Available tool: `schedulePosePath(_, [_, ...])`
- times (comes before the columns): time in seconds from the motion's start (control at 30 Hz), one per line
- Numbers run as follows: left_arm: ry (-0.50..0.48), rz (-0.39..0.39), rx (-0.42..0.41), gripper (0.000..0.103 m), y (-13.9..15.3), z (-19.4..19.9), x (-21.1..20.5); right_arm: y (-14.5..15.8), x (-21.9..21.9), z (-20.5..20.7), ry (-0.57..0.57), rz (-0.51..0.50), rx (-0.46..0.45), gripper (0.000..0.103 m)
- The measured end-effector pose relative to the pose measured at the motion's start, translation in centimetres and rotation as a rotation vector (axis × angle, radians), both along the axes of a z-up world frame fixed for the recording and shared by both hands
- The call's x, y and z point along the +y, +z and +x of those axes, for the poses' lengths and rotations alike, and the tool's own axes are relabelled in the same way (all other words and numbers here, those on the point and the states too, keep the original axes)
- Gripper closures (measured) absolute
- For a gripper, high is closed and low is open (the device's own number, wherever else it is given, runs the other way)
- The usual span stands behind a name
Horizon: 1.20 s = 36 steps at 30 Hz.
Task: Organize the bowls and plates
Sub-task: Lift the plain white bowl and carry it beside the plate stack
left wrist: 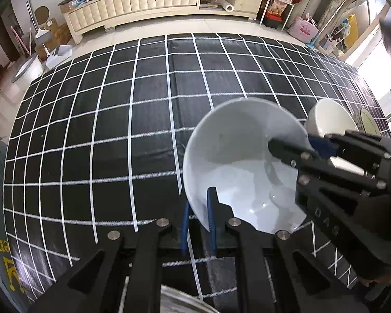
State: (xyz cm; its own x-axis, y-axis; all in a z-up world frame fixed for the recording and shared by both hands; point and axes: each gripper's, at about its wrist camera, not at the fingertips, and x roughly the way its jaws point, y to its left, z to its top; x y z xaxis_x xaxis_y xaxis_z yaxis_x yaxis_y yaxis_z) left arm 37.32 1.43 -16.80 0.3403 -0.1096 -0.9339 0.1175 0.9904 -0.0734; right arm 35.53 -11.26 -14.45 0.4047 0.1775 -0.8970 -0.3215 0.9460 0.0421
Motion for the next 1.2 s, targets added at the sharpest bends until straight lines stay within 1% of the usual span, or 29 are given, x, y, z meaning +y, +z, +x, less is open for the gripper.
schedulePosePath(0.17, [0.022,-0.040,-0.006,0.092,1.4,-1.5,0.6,0.8,-0.6,-1.6,-0.030,0.042,0.022,0.081])
schedulePosePath(0.4, [0.013,-0.028,-0.054,0.092,4.1,-4.6,0.3,2.7,-1.4,-4.7,-0.074,0.051,0.005,0.081])
schedulePosePath(0.5, [-0.002,-0.039,-0.049,0.092,4.6,-6.2,-0.3,3.3,-1.9,-6.4,-0.102,0.054,-0.007,0.081])
schedulePosePath(0.7, [-0.021,-0.038,-0.055,0.092,5.4,-9.8,-1.5,3.6,-3.4,-9.4,-0.135,0.083,0.004,0.081])
schedulePosePath(0.83, [-0.023,-0.048,-0.057,0.092,5.6,-11.7,-2.2,3.5,-4.1,-10.8,-0.143,0.086,0.013,0.081])
schedulePosePath(0.97, [-0.020,-0.047,-0.053,0.092,5.5,-13.2,-2.8,2.8,-4.6,-12.2,-0.155,0.091,0.028,0.081])
schedulePosePath(1.2, [-0.032,-0.043,-0.004,0.092,3.1,-15.9,-4.1,-0.1,-5.3,-14.5,-0.190,0.098,0.096,0.081])
